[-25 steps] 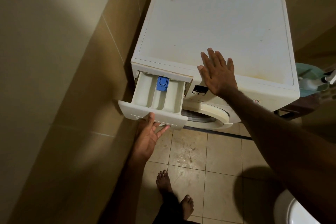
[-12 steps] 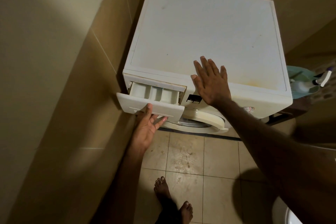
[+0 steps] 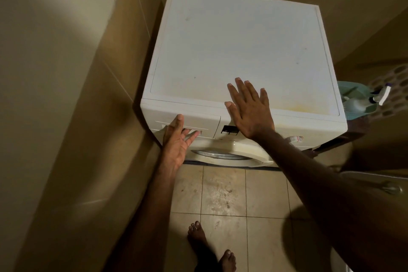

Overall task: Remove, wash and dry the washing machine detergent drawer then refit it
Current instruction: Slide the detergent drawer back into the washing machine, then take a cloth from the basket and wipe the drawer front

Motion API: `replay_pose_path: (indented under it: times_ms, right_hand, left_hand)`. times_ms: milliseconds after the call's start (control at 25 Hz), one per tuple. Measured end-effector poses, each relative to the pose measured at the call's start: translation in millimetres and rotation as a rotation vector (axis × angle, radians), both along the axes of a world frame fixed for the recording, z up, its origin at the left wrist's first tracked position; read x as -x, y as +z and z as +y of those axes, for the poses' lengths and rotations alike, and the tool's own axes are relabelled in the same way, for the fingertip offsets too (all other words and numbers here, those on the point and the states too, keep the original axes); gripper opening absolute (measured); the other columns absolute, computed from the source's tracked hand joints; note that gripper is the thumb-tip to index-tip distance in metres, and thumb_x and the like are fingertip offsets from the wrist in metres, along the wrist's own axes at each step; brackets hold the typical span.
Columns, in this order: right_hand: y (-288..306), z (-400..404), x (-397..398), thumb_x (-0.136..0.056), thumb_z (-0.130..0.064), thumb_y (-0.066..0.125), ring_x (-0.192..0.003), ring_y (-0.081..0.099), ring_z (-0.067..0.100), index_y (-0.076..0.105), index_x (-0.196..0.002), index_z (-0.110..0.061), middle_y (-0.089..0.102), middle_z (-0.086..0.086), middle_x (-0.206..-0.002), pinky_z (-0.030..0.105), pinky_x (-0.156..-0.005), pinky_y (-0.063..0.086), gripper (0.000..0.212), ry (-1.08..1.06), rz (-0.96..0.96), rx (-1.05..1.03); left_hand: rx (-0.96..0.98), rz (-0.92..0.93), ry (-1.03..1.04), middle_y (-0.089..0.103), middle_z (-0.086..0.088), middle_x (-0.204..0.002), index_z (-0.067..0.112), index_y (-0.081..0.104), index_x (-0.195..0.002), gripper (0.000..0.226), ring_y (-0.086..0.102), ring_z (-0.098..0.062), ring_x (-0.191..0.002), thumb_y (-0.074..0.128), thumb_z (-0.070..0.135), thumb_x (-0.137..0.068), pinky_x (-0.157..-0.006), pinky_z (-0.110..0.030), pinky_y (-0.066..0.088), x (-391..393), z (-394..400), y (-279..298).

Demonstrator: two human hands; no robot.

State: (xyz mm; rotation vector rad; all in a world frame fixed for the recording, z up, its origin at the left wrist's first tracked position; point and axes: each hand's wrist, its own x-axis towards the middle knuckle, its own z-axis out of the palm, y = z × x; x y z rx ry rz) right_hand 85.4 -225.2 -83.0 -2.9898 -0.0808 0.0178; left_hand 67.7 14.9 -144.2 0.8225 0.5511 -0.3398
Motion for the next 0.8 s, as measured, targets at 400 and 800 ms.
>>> replay_pose_path:
  times_ms: [400, 800]
  right_hand:
    - [20, 1, -4, -0.108, -0.054, 0.012, -0.16, -0.008, 0.024, 0.0, -0.165, -0.029, -0.008, 0.0, -0.173, 0.059, -0.126, 0.004, 0.063, 0.036, 0.167, 0.035]
    - [71, 16, 26, -0.11, -0.045, 0.024, -0.155, 0.017, 0.03, 0.012, -0.161, -0.014, 0.008, 0.011, -0.171, 0.059, -0.111, 0.038, 0.061, -0.003, 0.314, 0.152]
  left_hand:
    - [-0.619, 0.065, -0.036, 0.078, -0.016, -0.103, 0.021, 0.074, -0.099, 0.018, 0.076, -0.033, -0.099, 0.082, 0.034, -0.089, -0.09, -0.048, 0.063, 13, 17, 54]
    - [-1.299, -0.332, -0.331, 0.075, -0.001, -0.111, 0.013, 0.073, -0.115, 0.043, 0.068, -0.02, -0.101, 0.081, 0.044, -0.086, -0.085, -0.034, 0.056, 12, 1, 129]
